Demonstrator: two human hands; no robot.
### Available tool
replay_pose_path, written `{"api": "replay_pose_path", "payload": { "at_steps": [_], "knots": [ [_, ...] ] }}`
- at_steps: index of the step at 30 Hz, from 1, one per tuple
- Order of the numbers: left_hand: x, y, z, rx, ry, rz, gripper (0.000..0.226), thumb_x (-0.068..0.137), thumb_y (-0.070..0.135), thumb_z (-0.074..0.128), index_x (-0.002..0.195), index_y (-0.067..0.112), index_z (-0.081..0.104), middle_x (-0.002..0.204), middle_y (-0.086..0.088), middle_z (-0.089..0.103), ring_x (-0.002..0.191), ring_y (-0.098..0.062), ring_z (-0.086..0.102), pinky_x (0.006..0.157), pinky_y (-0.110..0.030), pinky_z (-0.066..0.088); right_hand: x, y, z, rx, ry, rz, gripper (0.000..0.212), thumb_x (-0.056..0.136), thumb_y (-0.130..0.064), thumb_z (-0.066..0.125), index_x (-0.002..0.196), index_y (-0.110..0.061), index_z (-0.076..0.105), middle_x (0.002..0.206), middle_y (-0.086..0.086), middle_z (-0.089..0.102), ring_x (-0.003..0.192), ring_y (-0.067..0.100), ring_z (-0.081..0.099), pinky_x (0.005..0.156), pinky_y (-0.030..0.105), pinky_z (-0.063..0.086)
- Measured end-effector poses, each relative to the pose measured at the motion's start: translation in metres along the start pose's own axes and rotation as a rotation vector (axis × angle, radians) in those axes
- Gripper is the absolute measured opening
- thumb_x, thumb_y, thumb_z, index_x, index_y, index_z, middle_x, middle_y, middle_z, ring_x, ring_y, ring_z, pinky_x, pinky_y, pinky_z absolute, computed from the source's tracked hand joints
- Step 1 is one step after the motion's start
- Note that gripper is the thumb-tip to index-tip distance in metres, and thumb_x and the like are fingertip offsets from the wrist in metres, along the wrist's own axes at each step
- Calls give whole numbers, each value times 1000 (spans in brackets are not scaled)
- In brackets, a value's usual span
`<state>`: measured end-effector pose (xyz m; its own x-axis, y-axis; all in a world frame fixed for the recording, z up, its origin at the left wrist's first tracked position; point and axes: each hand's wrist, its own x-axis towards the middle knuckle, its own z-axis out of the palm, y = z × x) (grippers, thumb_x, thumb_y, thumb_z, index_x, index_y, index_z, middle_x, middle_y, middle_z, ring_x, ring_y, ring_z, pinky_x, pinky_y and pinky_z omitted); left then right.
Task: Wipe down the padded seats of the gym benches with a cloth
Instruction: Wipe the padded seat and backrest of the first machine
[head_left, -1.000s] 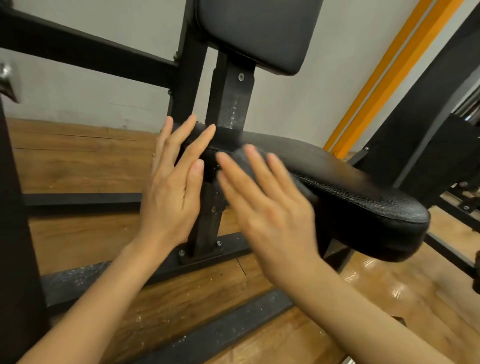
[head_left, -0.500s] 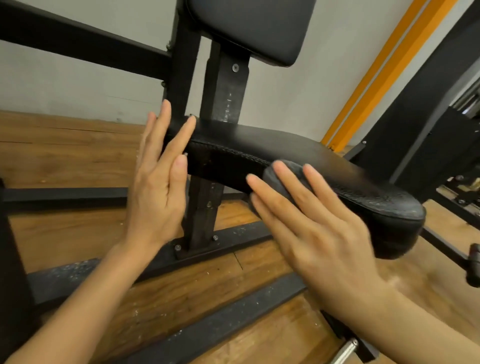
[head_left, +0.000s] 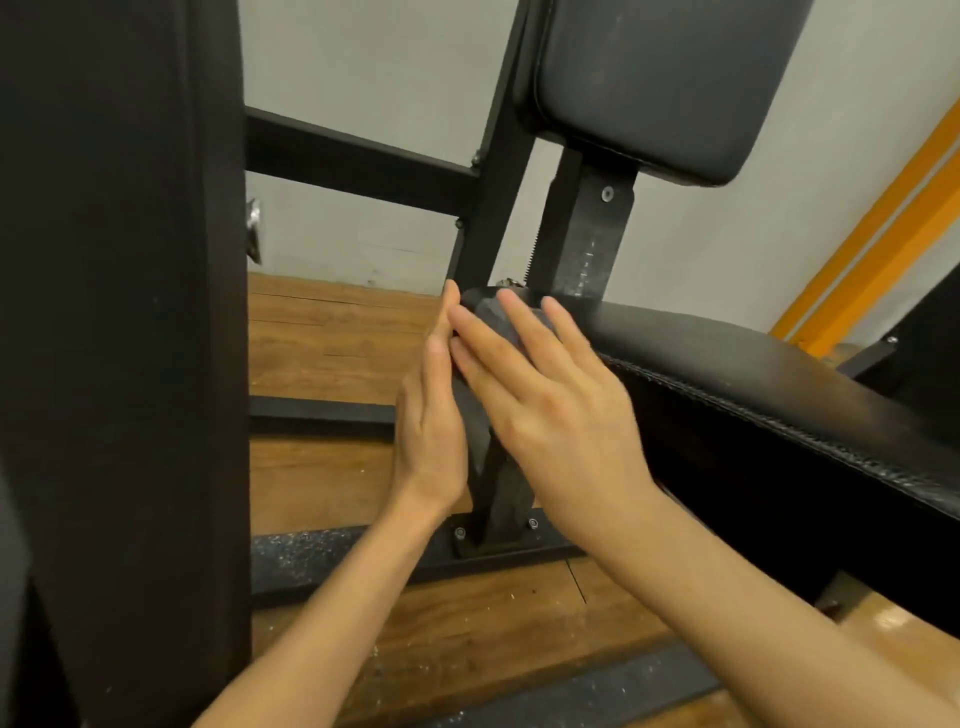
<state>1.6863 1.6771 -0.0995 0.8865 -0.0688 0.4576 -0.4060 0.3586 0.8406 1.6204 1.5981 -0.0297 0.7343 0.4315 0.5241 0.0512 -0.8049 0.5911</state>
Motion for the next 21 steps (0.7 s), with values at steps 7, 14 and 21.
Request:
{"api": "replay_pose_path", "payload": {
  "at_steps": [7,14,21],
  "knots": [
    [2,-6,-1,-58,-8,-26,63,100,52,15,155,24,30,161,11,31,148,0,24,126,-43,15,-61,33,-27,-8,-91,-57,60,104,-5,4,134,-1,56,147,15,47,140,38,32,117,50,17],
    [9,2,-11,-234,155,-98,60,106,46,16,154,16,33,158,6,39,141,1,38,121,-28,28,38,-23,8,-8,-145,-67,35,90,-14,51,120,-6,68,129,15,63,133,39,46,118,49,24],
    [3,-5,-4,-160,13,-116,71,95,53,15,152,17,39,154,8,44,141,1,38,122,-26,25,-45,27,-18,38,-105,-84,53,95,1,21,129,-3,61,141,15,54,139,39,37,120,48,13]
  ]
}}
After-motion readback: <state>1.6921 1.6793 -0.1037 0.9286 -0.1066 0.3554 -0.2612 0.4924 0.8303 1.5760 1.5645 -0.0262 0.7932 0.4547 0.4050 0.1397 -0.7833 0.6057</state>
